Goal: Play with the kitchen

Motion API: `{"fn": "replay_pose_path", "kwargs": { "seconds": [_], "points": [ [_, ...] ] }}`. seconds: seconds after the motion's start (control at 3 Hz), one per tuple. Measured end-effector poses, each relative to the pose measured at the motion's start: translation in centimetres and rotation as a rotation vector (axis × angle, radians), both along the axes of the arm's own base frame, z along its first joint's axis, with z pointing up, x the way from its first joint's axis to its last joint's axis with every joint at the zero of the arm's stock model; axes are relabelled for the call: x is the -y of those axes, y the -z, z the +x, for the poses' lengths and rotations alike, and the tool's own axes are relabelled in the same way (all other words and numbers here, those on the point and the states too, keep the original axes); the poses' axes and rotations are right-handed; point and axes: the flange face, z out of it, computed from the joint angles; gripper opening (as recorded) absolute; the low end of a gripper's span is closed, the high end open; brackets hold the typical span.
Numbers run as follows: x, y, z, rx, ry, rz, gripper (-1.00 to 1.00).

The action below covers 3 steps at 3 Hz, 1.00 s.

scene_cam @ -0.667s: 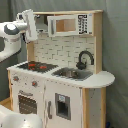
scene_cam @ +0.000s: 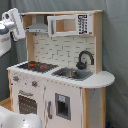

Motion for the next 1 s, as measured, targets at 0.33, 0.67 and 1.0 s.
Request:
{"fn": "replay_pose_path", "kwargs": {
  "seconds": [0.33, 0.67, 1.0],
  "points": [
    [-0.6, -0.6, -2.7, 0.015, 0.049, -0.003, 1.0],
    [-1.2, -1.1, -5.5, 0.033, 0.092, -0.004, 1.0],
    [-1.6, -1.1, -8.5, 0.046, 0.14, -0.004, 1.0]
  ]
}}
